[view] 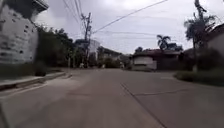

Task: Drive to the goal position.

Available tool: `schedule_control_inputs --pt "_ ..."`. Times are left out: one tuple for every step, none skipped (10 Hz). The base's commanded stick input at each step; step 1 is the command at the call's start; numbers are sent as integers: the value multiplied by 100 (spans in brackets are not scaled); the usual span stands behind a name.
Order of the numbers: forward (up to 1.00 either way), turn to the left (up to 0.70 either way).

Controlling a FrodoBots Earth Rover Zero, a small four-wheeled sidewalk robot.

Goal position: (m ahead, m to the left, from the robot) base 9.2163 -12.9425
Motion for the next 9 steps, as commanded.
schedule_control_inputs --pt "70 -35" --pt "70 -35" --pt "70 -35" --pt "70 -35" --pt "70 -35" --pt "70 -35" --pt "70 -35" --pt "70 -35" --pt "70 -23"
